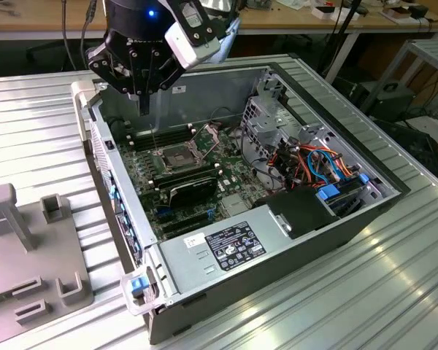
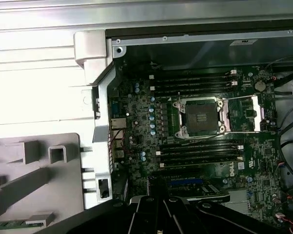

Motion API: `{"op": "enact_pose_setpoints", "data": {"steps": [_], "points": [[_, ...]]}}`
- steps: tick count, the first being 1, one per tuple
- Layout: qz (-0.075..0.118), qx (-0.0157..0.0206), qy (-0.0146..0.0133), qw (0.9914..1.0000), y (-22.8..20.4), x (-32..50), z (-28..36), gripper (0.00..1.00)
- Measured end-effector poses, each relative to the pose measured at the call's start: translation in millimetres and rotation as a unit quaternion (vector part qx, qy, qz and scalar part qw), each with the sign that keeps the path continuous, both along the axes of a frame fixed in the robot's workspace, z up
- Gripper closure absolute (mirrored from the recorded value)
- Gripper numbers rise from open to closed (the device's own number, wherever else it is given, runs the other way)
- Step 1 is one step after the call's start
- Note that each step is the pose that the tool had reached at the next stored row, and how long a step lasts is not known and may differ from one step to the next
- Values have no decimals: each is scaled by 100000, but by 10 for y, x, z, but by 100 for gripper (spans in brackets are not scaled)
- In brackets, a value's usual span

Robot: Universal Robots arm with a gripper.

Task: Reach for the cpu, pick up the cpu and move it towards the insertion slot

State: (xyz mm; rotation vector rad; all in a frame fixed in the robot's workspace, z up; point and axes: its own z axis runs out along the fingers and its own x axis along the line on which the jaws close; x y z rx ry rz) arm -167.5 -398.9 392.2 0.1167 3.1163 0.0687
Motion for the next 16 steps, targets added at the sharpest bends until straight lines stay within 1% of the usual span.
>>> {"op": "enact_pose_setpoints", "data": {"steps": [5, 8, 10, 12, 16], "points": [[-4, 4, 121, 100000, 0, -86, -6, 89], [-3, 3, 197, 100000, 0, -119, -8, 89], [0, 4, 280, 100000, 0, -167, -12, 89], [-1, 4, 316, 100000, 0, -189, -13, 89], [-2, 3, 450, 99999, 0, -280, -18, 89]]}}
